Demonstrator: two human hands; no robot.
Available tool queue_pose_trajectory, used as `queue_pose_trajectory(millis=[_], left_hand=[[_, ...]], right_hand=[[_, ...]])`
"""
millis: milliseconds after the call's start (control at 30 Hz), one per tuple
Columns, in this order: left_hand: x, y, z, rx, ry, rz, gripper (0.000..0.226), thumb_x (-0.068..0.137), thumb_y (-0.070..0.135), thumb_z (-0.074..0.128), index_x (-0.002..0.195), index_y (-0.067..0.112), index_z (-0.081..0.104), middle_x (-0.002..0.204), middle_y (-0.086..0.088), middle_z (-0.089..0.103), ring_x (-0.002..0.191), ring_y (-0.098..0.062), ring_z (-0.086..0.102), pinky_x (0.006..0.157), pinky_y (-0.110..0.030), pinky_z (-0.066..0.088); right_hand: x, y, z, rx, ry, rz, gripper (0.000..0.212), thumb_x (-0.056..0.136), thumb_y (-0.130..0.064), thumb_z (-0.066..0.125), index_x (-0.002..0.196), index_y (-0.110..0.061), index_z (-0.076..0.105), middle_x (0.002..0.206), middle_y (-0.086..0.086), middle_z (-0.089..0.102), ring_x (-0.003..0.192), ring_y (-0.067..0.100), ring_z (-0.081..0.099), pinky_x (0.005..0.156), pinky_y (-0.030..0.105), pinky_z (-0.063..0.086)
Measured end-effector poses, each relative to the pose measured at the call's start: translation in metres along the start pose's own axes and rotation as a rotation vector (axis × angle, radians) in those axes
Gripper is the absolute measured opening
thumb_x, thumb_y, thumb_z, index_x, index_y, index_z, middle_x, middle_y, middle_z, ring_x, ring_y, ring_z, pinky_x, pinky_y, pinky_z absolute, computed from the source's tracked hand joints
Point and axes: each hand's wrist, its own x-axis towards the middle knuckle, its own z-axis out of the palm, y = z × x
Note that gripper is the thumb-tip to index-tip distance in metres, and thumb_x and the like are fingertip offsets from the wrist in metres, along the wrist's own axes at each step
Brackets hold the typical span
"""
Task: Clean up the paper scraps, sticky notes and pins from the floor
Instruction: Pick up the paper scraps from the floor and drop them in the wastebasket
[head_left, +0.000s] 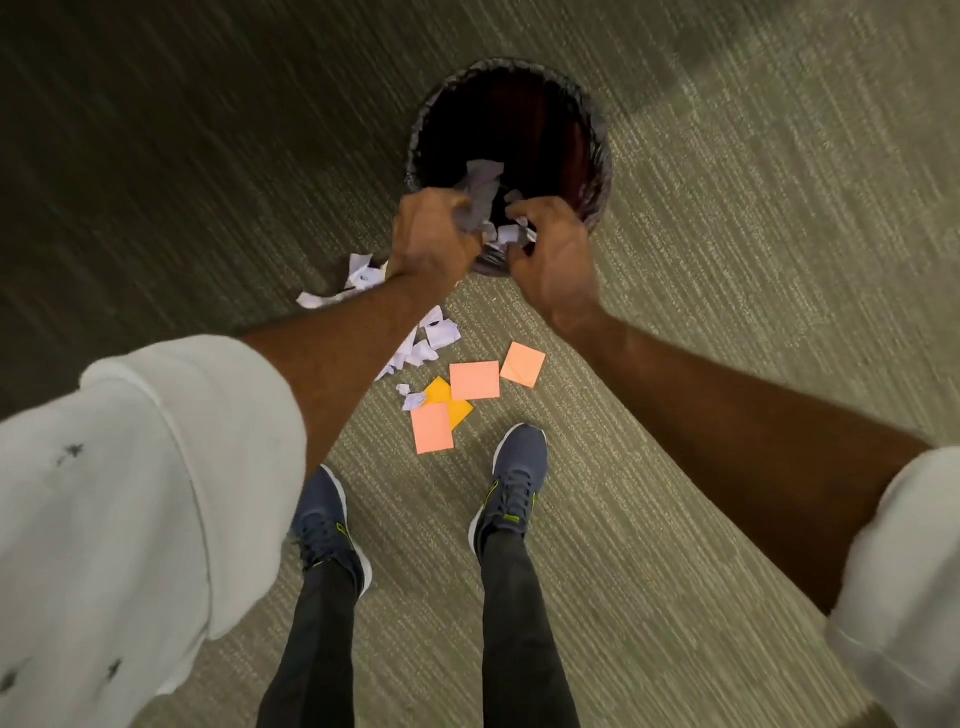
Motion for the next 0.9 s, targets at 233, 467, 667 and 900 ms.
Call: queue_pose_trajectory(millis=[233, 467, 667, 900], left_hand=[[-0.039, -0.106, -0.018, 0.039, 0.0, -0.1, 0.037, 0.077, 0.02, 0.08, 0.113, 0.012, 0.073, 0.111, -0.012, 0.074, 0.102, -0.031, 0.069, 0.091, -0.044, 0.057], [-0.102, -0.222, 0.002, 0.067, -0.056, -0.239, 0.037, 0.086, 0.013, 0.07, 0.122, 0.008, 0.066, 0.122, -0.016, 0.066, 0.115, -0.033, 0.062, 0.101, -0.042, 0.05], [-0.15, -0.302, 0.049, 0.09, -0.184, -0.345, 0.048, 0.084, 0.009, 0.071, 0.13, 0.007, 0.059, 0.136, -0.019, 0.054, 0.131, -0.032, 0.047, 0.112, -0.035, 0.035], [-0.17, -0.382, 0.103, 0.102, -0.203, -0.335, 0.051, 0.085, 0.008, 0.072, 0.134, 0.012, 0.057, 0.142, -0.013, 0.044, 0.13, -0.029, 0.048, 0.112, -0.034, 0.038]], right_hand=[[-0.066, -0.004, 0.061, -0.117, -0.201, -0.191, 0.042, 0.077, -0.011, 0.068, 0.119, -0.015, 0.065, 0.121, 0.007, 0.063, 0.111, 0.032, 0.059, 0.092, 0.039, 0.05], [-0.131, 0.003, 0.148, -0.101, -0.427, -0.207, 0.047, 0.077, -0.004, 0.067, 0.124, -0.008, 0.061, 0.126, 0.014, 0.058, 0.114, 0.035, 0.056, 0.097, 0.036, 0.043], [-0.176, 0.025, 0.215, -0.149, -0.593, -0.207, 0.055, 0.082, -0.008, 0.069, 0.135, -0.007, 0.053, 0.137, 0.017, 0.049, 0.121, 0.036, 0.053, 0.1, 0.034, 0.039], [-0.183, 0.063, 0.299, -0.304, -0.698, -0.28, 0.06, 0.087, 0.0, 0.059, 0.144, -0.012, 0.045, 0.149, 0.017, 0.039, 0.124, 0.037, 0.049, 0.104, 0.041, 0.039]])
